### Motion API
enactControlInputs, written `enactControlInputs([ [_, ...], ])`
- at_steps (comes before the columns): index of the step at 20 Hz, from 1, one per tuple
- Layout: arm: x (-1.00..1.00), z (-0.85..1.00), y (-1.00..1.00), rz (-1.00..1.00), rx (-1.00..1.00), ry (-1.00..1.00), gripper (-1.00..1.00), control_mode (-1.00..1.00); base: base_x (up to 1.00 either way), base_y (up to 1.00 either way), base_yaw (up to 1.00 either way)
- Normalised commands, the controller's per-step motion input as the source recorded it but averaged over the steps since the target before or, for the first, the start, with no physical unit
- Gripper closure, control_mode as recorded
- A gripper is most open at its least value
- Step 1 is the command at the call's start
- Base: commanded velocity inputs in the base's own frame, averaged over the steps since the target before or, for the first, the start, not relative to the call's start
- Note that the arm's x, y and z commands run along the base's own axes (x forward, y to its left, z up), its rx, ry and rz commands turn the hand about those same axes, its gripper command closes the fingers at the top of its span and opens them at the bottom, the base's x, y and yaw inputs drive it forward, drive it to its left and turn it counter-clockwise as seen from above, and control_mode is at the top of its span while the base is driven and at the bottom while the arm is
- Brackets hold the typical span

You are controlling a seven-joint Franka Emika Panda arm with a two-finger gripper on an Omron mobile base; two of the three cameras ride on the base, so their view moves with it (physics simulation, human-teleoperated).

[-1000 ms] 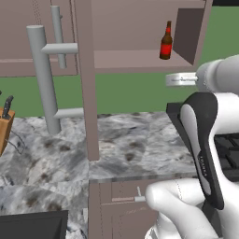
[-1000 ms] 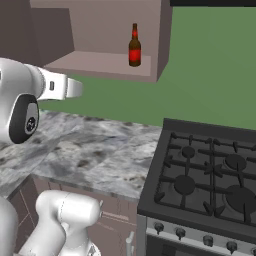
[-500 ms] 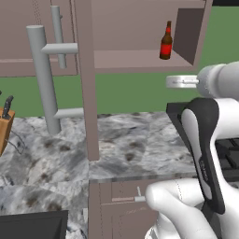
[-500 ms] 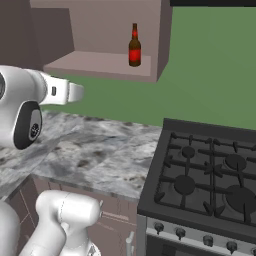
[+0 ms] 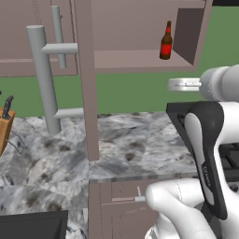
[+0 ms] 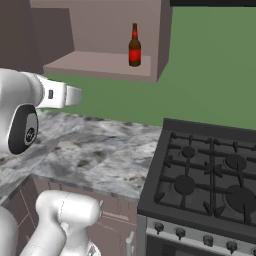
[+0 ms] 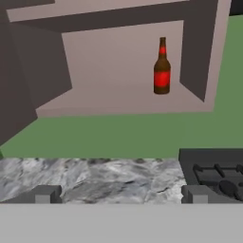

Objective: Sort all alcoholic drinks to one cabinet, and non-alcoholic drinks to the other.

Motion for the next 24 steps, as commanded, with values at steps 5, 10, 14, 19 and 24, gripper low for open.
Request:
enactControlInputs([
  [5,-0.17,0.00,0.00,0.00,0.00,0.01,-1.00,-1.00,0.00,0.00,0.00],
  [10,-0.14,0.00,0.00,0.00,0.00,0.02,-1.00,-1.00,0.00,0.00,0.00],
  [14,-0.17,0.00,0.00,0.00,0.00,0.03,-1.00,-1.00,0.00,0.00,0.00],
  [19,0.00,0.00,0.00,0.00,0.00,0.00,-1.00,1.00,-0.27,0.00,0.00],
  [24,0.00,0.00,0.00,0.00,0.00,0.00,-1.00,1.00,-0.39,0.00,0.00],
])
